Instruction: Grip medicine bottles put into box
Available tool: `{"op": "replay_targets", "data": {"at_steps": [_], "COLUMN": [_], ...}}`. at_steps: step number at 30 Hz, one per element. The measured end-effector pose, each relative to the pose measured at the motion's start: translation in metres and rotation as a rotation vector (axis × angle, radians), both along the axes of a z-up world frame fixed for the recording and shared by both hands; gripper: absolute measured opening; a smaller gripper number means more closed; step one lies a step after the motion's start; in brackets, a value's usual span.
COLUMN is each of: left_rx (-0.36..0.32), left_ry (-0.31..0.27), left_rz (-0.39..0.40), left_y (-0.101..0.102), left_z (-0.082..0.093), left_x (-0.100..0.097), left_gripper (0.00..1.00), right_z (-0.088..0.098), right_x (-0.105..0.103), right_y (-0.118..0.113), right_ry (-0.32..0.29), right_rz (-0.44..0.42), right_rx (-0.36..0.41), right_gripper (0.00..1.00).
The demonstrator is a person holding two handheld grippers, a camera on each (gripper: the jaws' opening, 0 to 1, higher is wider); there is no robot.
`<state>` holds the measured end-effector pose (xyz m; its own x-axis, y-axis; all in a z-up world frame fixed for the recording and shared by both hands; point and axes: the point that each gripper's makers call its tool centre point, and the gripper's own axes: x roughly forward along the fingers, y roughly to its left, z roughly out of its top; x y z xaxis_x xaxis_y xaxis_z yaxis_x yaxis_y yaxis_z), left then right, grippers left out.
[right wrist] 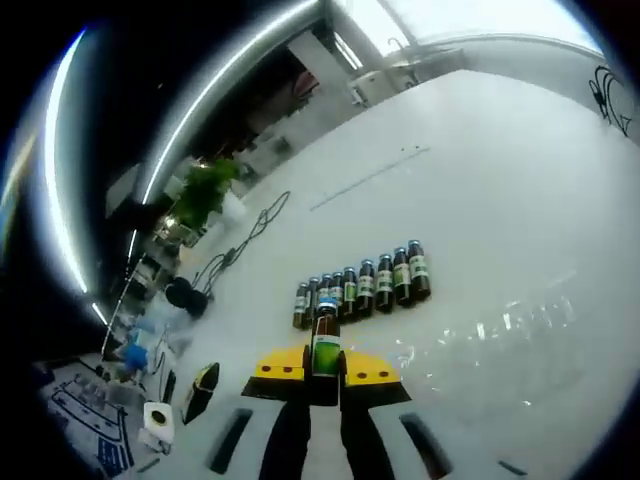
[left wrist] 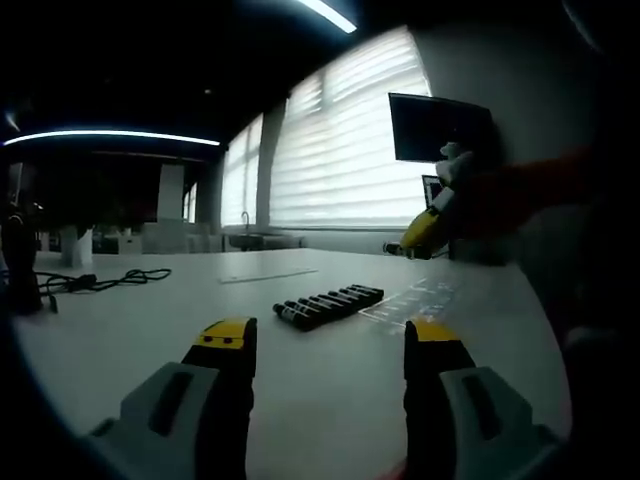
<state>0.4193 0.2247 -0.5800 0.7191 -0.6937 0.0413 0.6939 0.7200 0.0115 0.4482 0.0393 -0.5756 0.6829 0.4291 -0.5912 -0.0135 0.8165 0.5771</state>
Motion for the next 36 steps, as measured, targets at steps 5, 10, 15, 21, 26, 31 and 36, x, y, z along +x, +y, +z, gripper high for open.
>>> {"op": "replay_targets", "data": {"at_steps": [5, 10, 15, 21, 26, 31, 36], "left_rx": [-0.013, -0.026, -0.03, -0.02, -0.015, -0.014, -0.029], "left_ry": [0.001, 0.008, 0.01, 0.007, -0.005, -0.002, -0.003], "left_rz": [-0.001, -0.011, -0.024, -0.027, -0.035, -0.024, -0.021], "left_y": [0.0, 0.0, -0.002, -0.003, -0.004, -0.002, -0.001], "left_z": [0.002, 0.002, 0.002, 0.001, 0.002, 0.002, 0.004], "left_x": [0.0, 0.0, -0.001, -0.001, -0.004, -0.002, -0.002], "left_gripper": [0.52, 0.52, 0.52, 0.53, 0.53, 0.53, 0.53], "right_z": [-0.012, -0.022, -0.03, -0.039, -0.052, -0.058, -0.059], "right_x": [-0.004, -0.007, -0.008, -0.008, -0.009, -0.01, -0.01], "right_y": [0.011, 0.02, 0.032, 0.041, 0.046, 0.047, 0.05], "right_ry": [0.026, 0.048, 0.061, 0.076, 0.113, 0.139, 0.131], "right_rz": [0.008, 0.013, 0.05, 0.061, 0.087, 0.092, 0.111], "right_rx": [0.019, 0.017, 0.002, -0.01, -0.029, -0.025, -0.025], "right_gripper": [0.06, 0.06, 0.06, 0.07, 0.07, 0.07, 0.07]}}
